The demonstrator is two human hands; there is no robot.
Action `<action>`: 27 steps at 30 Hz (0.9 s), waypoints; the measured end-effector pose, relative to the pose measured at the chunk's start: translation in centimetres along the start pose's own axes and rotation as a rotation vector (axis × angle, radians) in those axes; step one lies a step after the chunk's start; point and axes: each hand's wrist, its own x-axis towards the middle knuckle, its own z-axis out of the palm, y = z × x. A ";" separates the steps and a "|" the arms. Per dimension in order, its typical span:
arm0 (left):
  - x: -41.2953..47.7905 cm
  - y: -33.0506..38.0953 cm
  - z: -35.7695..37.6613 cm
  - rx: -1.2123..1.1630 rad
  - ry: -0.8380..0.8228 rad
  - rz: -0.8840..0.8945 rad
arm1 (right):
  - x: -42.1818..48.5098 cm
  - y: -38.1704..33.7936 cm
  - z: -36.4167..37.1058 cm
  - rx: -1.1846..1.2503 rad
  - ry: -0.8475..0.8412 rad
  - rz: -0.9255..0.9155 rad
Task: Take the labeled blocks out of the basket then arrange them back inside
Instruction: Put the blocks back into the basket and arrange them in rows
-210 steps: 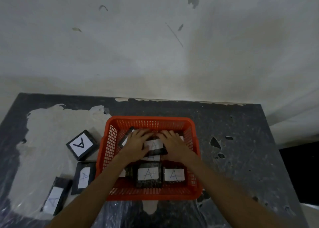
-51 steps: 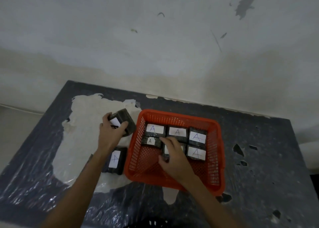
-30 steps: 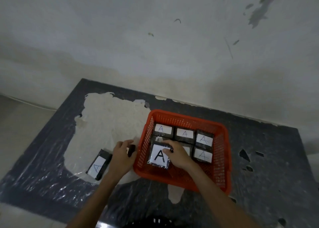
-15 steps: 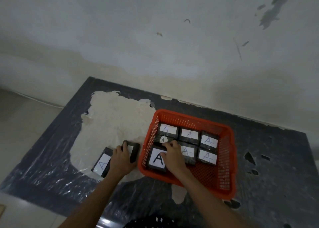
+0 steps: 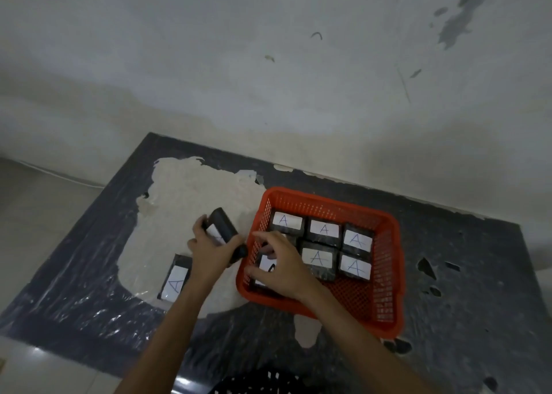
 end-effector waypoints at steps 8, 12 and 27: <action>-3.0 1.5 3.4 -0.193 -0.234 0.003 | -1.0 0.7 -3.1 0.175 0.163 0.131; -3.3 0.5 5.1 -0.026 -0.434 0.036 | -3.6 3.5 -6.6 0.071 0.132 0.256; -4.1 -2.2 12.4 0.850 -0.623 0.765 | -9.3 10.0 -11.0 -0.455 -0.058 0.683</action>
